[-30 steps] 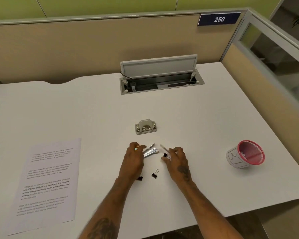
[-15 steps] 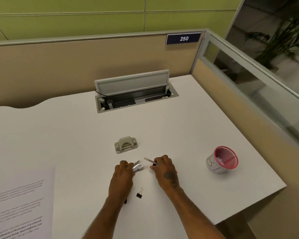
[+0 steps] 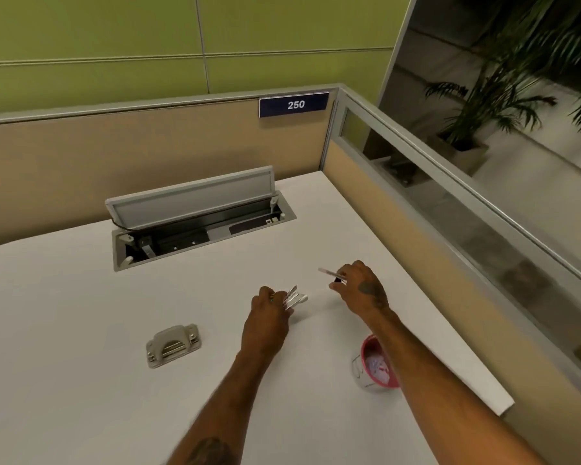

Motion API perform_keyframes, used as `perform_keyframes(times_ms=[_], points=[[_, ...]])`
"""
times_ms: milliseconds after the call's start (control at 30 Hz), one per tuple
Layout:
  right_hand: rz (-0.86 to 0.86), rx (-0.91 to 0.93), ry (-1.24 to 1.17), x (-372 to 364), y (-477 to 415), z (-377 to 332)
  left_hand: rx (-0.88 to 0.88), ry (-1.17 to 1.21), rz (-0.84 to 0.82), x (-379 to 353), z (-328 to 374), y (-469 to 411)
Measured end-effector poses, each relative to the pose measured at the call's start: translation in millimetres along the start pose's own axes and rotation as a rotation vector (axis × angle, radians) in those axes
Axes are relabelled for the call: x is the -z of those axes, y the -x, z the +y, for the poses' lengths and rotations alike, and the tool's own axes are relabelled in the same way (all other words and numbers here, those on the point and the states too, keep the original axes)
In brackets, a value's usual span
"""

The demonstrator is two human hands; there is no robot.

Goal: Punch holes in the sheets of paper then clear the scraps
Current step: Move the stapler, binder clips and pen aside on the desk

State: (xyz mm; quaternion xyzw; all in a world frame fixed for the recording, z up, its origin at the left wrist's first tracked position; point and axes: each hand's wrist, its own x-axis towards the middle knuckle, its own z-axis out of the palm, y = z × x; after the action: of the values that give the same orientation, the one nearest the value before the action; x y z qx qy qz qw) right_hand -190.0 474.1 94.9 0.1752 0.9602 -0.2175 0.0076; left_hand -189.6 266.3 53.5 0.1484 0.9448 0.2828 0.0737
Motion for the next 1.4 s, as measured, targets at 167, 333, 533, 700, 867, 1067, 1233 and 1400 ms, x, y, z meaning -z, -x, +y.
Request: perform_keyframes(times_ms=[167,333,533,700,867,1067,1233,1400], points=[[-0.132,-0.054,0.017,-12,-40,49,0.083,-0.013,-0.079,-39,36,-42],[-0.243,-0.066,0.009,-33,-59,69,0.148,-0.013,-0.138,-64,50,-62],[-0.241,-0.092,-0.064,-46,-65,80,0.148,-0.05,-0.123,-76,53,-68],[-0.179,-0.101,-0.194,-45,-64,79,0.151,-0.033,-0.114,-77,52,-66],[-0.04,-0.14,-0.15,-43,-67,86,0.173,0.015,-0.048,-70,39,-70],[-0.043,-0.04,0.045,-48,-62,94,0.063,-0.145,-0.105,-68,23,-87],[-0.069,-0.031,0.055,-47,-65,93,0.079,-0.096,-0.106,-68,15,-92],[0.035,-0.087,0.065,-30,-65,66,0.094,-0.061,-0.021,-41,-10,-69]])
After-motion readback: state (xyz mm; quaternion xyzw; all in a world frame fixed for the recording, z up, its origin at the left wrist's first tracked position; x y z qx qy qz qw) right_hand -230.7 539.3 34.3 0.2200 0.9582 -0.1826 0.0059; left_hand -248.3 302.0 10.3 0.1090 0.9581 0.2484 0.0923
